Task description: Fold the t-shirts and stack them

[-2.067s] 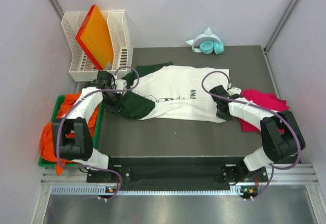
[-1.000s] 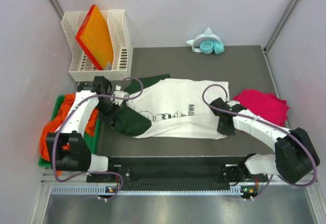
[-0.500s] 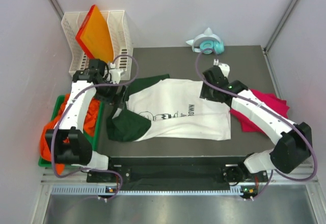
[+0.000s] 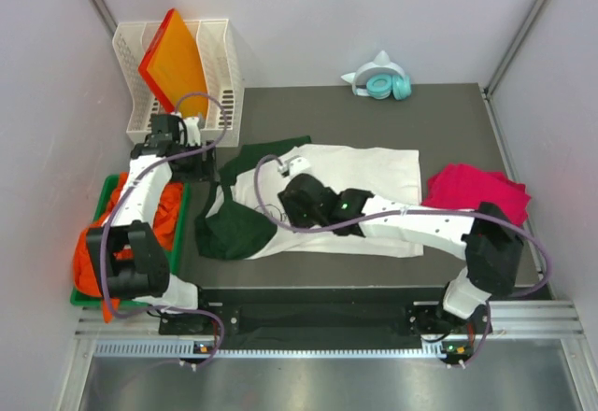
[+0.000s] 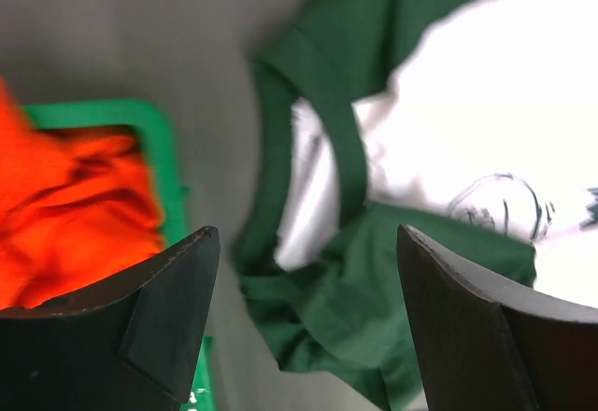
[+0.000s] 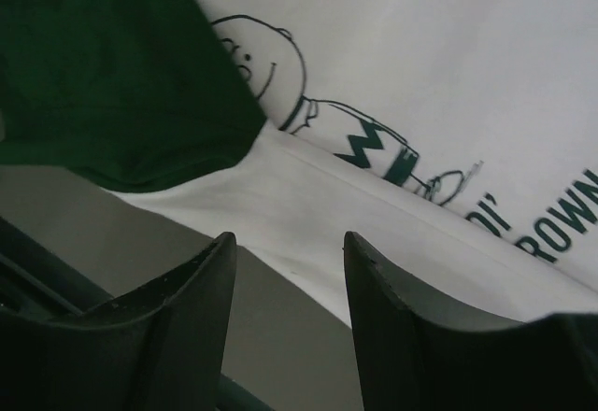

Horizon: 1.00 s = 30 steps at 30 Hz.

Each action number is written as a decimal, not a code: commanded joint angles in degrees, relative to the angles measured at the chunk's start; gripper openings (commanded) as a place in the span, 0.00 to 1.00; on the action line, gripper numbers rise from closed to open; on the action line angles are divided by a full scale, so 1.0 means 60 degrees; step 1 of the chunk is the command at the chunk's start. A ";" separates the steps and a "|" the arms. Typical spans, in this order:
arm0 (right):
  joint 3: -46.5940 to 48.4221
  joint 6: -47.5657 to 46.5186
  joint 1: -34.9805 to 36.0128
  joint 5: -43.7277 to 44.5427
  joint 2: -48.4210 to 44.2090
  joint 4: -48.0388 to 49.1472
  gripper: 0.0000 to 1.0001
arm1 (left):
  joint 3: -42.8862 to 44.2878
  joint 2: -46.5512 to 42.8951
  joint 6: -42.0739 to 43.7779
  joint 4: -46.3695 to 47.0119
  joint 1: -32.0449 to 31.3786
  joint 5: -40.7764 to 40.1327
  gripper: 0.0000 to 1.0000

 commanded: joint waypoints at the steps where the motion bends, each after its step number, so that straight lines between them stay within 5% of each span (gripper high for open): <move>1: 0.0762 -0.0821 0.0762 0.0220 0.0689 0.1104 0.50 | 0.0362 -0.0243 -0.0428 0.0790 0.0853 -0.0205 0.80; 10: 0.1641 -0.1436 0.1671 -0.0219 0.2066 0.2101 0.50 | -0.0296 -0.0856 0.0171 0.0247 0.1251 0.1038 0.76; 14: 0.2330 -0.1292 0.1730 0.0569 0.2580 0.1400 0.50 | -0.0180 -0.1105 0.1210 -0.1199 0.1222 0.2664 0.68; 19: 0.1614 -0.1058 0.1525 0.1140 0.2010 0.1516 0.50 | -0.0267 -0.1413 0.2427 -0.2285 0.1207 0.2784 0.63; 24: 0.0750 -0.0517 0.1131 0.1932 0.1061 0.1296 0.50 | -0.0355 -0.1238 0.3568 -0.3763 0.1178 0.2579 0.37; 30: -0.0232 -0.0076 0.0661 0.2299 0.0019 0.1354 0.52 | -0.0486 -0.1354 0.4813 -0.4690 0.1163 0.2345 0.44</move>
